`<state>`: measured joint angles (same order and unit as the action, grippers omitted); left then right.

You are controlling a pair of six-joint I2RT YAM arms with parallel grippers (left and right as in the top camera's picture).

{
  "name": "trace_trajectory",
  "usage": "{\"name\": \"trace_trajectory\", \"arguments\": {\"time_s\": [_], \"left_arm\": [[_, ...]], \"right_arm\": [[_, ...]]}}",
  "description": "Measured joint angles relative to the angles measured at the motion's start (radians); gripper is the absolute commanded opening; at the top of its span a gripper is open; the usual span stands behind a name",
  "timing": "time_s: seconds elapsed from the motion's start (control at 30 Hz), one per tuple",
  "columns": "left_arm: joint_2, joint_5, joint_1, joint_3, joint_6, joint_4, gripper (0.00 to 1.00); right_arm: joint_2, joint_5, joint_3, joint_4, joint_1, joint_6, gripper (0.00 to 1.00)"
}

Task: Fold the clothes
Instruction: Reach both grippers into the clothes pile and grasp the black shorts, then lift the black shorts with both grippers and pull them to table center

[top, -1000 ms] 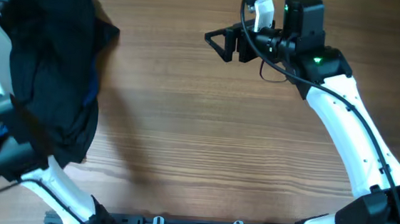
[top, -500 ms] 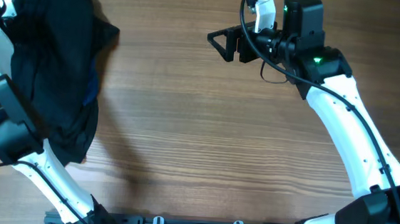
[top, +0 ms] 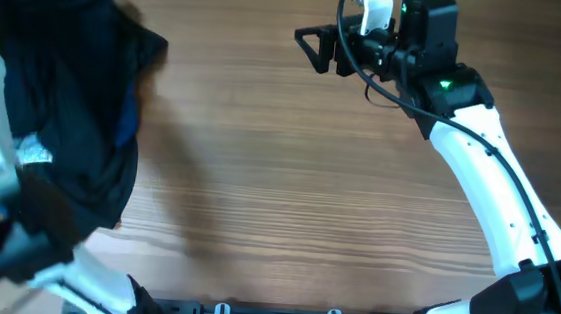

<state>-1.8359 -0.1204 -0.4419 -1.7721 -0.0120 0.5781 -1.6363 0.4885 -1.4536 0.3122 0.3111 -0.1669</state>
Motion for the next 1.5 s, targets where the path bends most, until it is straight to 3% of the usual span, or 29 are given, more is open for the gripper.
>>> {"name": "trace_trajectory", "arguments": {"time_s": [0.2,0.4,0.63,1.0,1.23,1.5], "left_arm": [[0.34,-0.007,0.219,-0.001,-0.016,0.035,0.04],[0.474,-0.026,0.485,-0.007,-0.058,0.037,0.04],[0.425,-0.026,0.679,-0.006,-0.143,0.075,0.04],[0.158,-0.007,0.813,-0.005,-0.193,0.073,0.04],[0.101,-0.007,0.829,0.0,-0.203,0.034,0.04],[0.104,-0.007,0.831,0.0,-0.222,0.016,0.04]], "right_arm": [[0.017,0.046,0.0,0.01,-0.056,-0.007,0.94],[0.121,0.153,0.0,0.155,-0.26,-0.018,0.95],[0.238,0.214,-0.006,0.365,-0.496,0.001,0.96],[0.143,0.289,-0.008,0.515,-0.518,0.035,0.93],[-0.039,0.422,-0.008,0.476,-0.491,0.002,0.92],[-0.237,0.542,-0.006,0.216,-0.431,-0.191,0.91]]}}
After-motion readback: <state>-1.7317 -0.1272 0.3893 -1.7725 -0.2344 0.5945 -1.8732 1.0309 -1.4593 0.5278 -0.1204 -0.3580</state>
